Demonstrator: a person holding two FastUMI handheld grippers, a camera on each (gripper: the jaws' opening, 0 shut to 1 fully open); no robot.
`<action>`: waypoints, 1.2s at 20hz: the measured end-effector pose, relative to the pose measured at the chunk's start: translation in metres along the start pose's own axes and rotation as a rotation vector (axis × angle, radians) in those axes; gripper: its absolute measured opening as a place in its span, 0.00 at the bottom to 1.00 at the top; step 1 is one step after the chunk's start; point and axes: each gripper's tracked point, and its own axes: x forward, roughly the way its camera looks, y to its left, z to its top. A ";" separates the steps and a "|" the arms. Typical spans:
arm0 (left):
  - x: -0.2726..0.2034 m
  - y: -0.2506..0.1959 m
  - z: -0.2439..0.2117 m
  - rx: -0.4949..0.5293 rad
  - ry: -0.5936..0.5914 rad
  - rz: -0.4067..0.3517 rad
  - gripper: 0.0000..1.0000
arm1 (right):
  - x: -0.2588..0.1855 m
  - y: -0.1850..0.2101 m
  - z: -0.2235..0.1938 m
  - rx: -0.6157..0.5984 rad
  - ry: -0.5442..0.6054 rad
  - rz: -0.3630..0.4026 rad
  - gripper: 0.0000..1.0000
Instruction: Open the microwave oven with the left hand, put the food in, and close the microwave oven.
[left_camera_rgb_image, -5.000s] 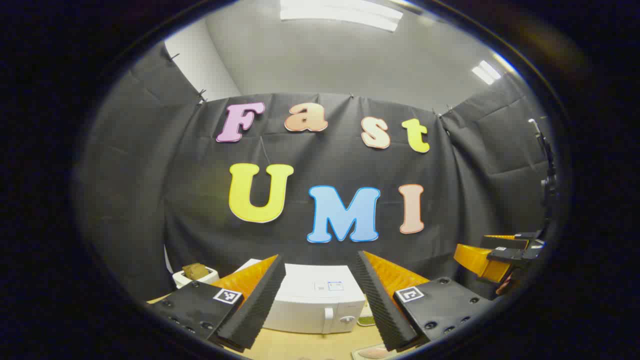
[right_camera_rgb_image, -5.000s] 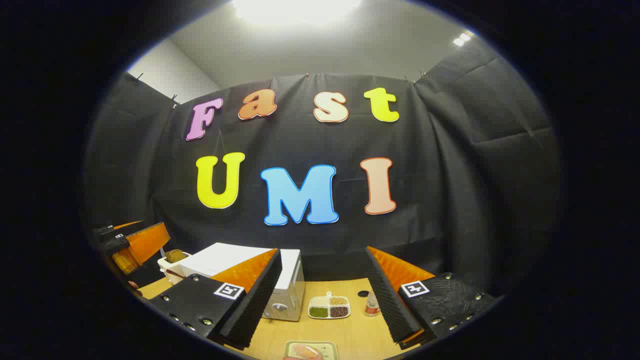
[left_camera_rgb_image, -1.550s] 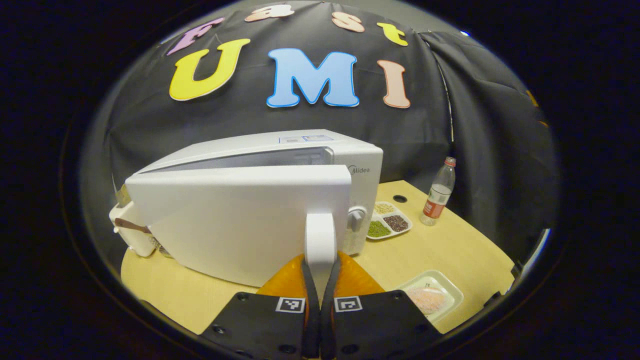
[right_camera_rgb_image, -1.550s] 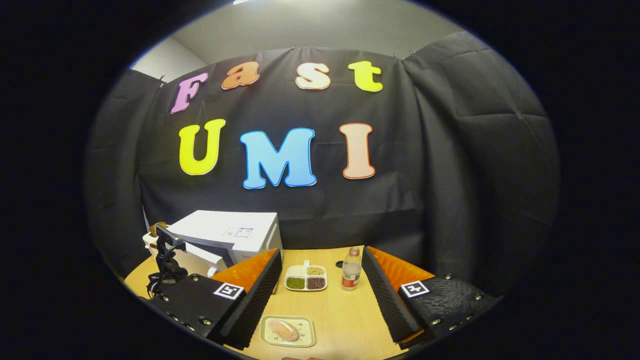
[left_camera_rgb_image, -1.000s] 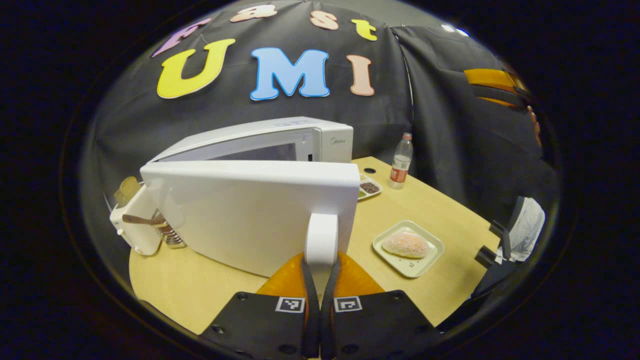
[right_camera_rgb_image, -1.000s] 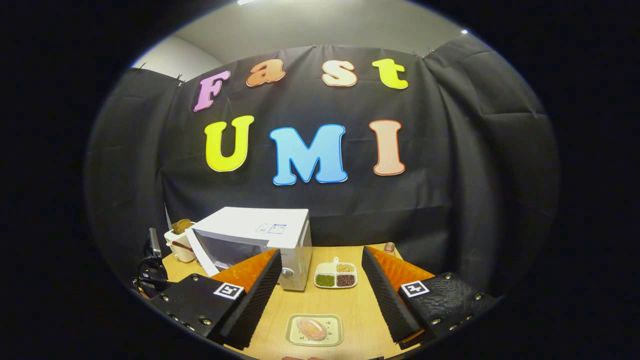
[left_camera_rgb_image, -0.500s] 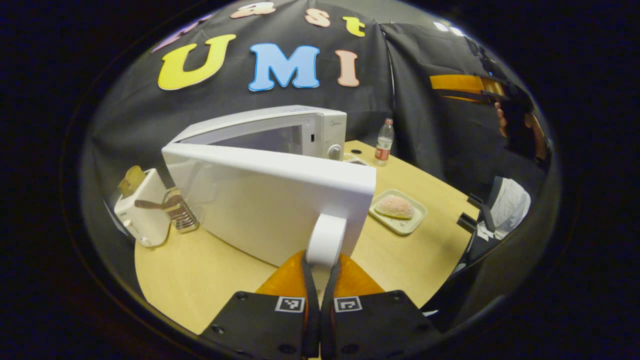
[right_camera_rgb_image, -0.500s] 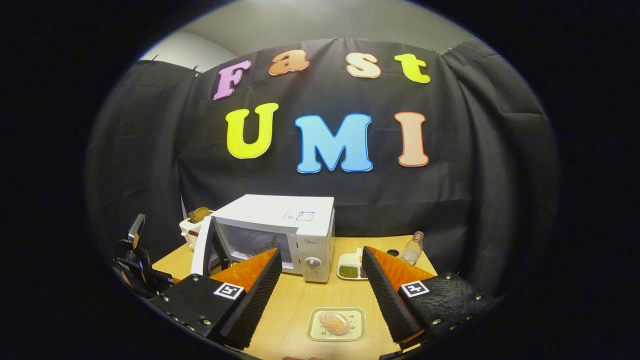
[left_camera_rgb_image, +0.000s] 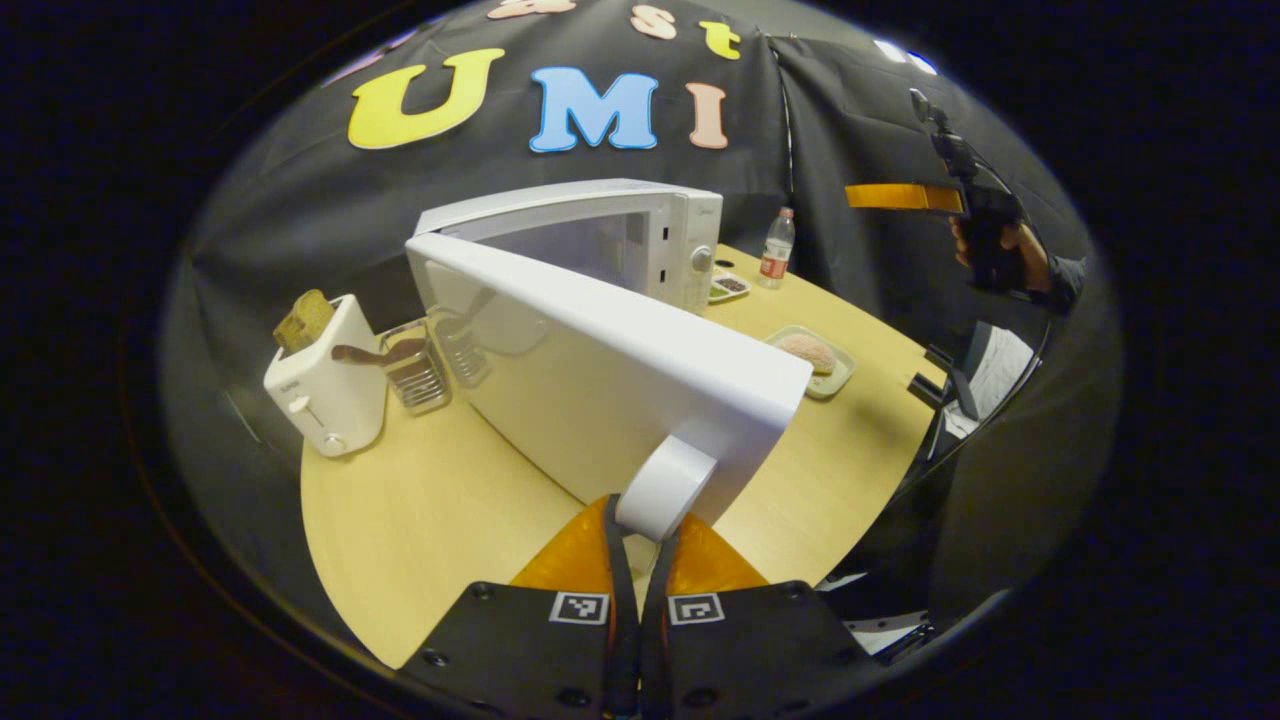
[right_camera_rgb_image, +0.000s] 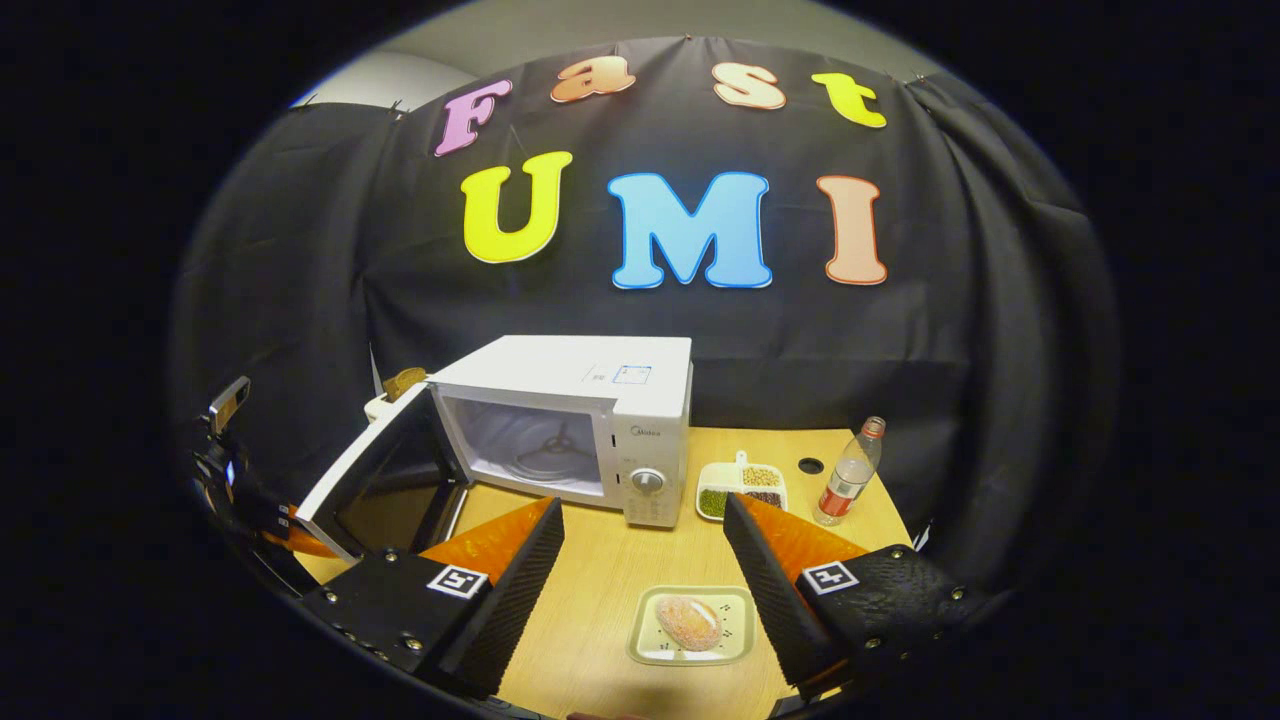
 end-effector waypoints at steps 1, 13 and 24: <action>-0.006 0.009 -0.006 -0.002 0.007 0.006 0.08 | 0.008 -0.008 -0.012 -0.012 0.033 -0.018 0.98; -0.046 0.093 -0.042 -0.025 0.039 0.118 0.08 | 0.057 -0.053 -0.212 -0.068 0.470 -0.059 0.99; -0.054 0.105 -0.070 -0.051 0.149 0.182 0.51 | 0.093 -0.051 -0.254 -0.117 0.591 0.022 0.99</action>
